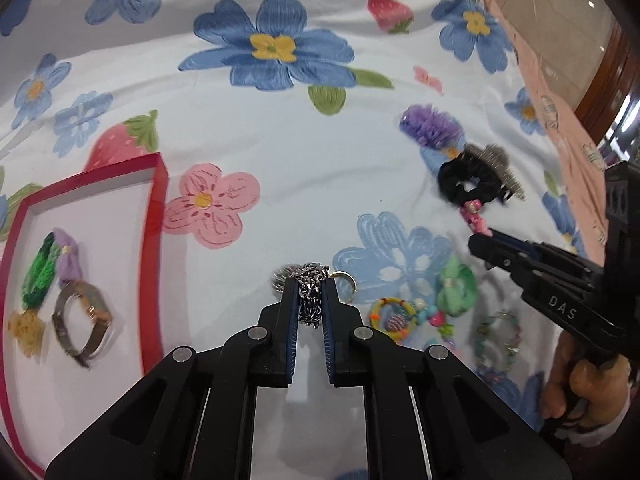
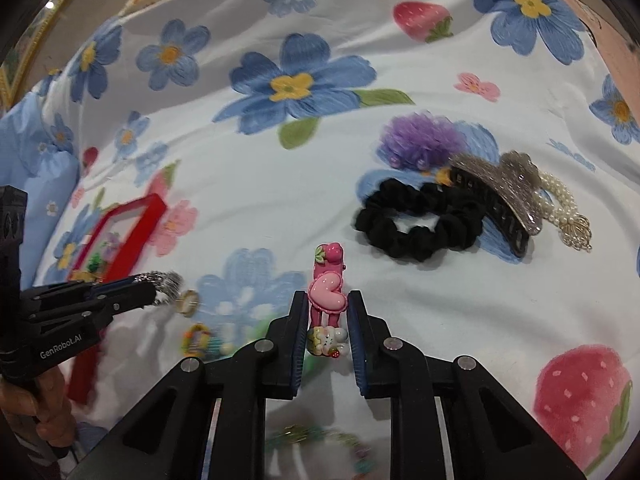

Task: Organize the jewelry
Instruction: 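Grasp the silver chain with the left tool while the right tool grasps the pink hair clip, then carry the silver chain and pink hair clip over the red box with both tools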

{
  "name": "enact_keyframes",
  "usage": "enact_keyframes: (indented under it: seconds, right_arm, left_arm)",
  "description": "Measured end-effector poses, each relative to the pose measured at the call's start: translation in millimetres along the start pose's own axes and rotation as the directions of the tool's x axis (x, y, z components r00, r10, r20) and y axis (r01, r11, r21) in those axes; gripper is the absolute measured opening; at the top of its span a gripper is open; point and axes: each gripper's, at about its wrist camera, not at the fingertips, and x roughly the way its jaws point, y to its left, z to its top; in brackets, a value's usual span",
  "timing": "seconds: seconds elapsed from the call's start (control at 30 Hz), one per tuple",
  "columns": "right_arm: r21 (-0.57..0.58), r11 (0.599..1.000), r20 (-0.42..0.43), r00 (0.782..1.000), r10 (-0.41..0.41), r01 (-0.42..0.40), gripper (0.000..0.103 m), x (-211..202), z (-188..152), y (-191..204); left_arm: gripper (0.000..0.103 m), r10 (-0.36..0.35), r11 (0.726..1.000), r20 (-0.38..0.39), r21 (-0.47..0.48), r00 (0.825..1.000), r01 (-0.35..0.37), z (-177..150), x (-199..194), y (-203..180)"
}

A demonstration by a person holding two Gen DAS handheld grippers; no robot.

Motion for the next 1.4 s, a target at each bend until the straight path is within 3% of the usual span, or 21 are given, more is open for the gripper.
enact_keyframes:
  seconds: [0.23,0.57,1.4]
  right_arm:
    - [-0.021,0.997,0.017,0.997,0.078,-0.078,0.019,-15.1,1.5,28.4]
    - [-0.084,0.981,0.000,0.985,0.173,-0.173,0.019,-23.2,-5.6,77.9]
    - [-0.213,0.916,-0.085,0.940,0.330,-0.341,0.019,-13.0,-15.2,192.7]
  left_arm:
    - [0.009,-0.009,0.999,0.061,-0.043,0.998,0.012,-11.3,-40.3,12.0]
    - [0.009,0.030,0.991,0.127,-0.131,0.991,-0.014,-34.3,-87.9,47.2]
    - [0.009,0.167,0.943,0.177,-0.317,0.970,-0.104,-80.4,-147.3,136.5]
